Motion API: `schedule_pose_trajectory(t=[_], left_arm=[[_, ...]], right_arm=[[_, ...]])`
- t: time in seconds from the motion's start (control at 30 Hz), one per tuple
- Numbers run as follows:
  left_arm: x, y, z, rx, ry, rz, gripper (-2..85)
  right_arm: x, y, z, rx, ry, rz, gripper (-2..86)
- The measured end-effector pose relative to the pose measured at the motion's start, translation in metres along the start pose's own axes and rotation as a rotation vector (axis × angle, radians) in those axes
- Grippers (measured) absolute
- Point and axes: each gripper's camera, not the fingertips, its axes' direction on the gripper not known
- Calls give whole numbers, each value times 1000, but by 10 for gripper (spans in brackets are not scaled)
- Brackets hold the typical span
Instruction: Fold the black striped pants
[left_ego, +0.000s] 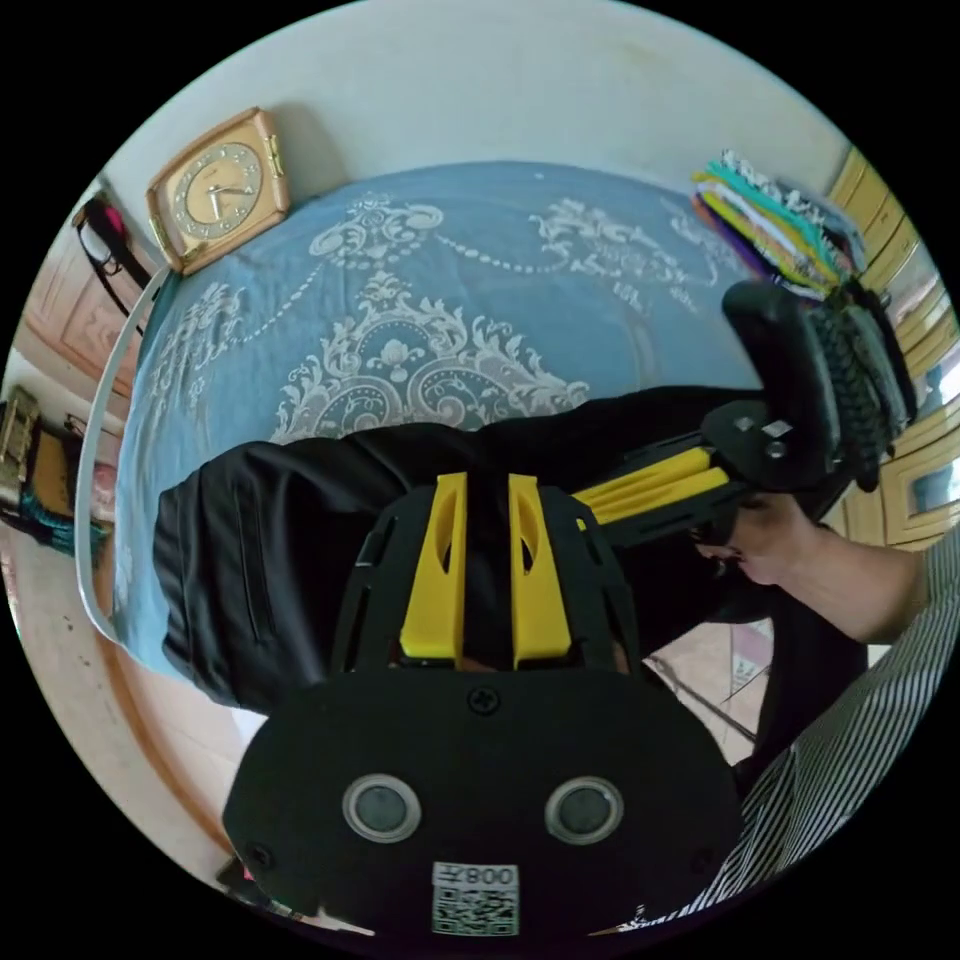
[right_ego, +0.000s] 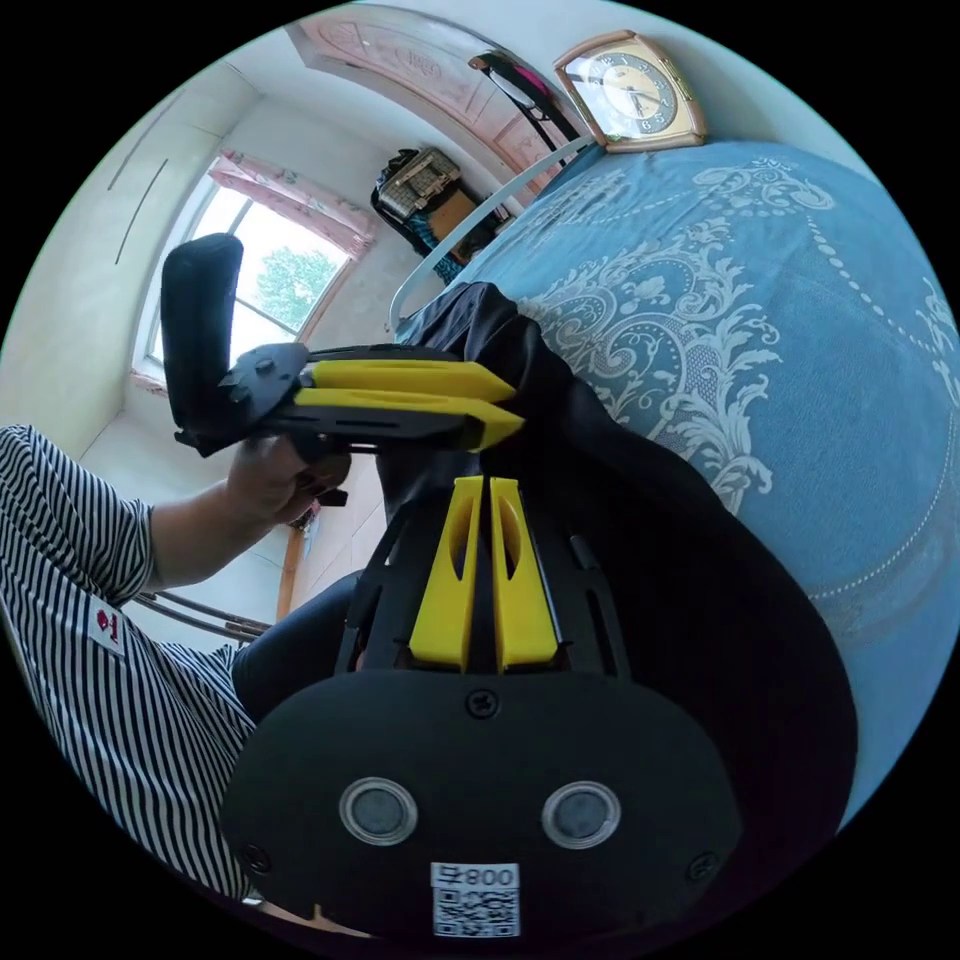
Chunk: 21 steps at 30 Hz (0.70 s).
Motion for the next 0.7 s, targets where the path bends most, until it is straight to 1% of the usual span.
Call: schedule_pose_trajectory(t=[0.03, 0.1, 0.27, 0.33, 0.47, 0.53, 0.6, 0.7], left_arm=[[-2, -1, 4, -27, -39, 11, 27], [-10, 2, 3, -31, -45, -2, 18], [-51, 30, -19, 84, 124, -165, 8], [-72, 48, -29, 152, 205, -242, 6], [-92, 62, -38, 220, 304, -280, 4], [-99, 65, -41, 237, 303, -271, 4], [-103, 66, -43, 245, 296, -259, 4], [-113, 69, -45, 255, 304, -259, 3]], right_arm=[[-2, -5, -3, -11, 0, 4, 11], [-6, -11, -8, -19, -5, 6, 12], [-17, -23, -34, 5, -63, 3, 20], [-23, -27, -59, 68, -97, 17, 26], [-34, -41, -90, 120, -1, 17, 36], [-41, -57, -98, 104, -52, -6, 41], [-48, -68, -103, 85, -37, -22, 45], [-67, -81, -119, 114, 114, -72, 60]])
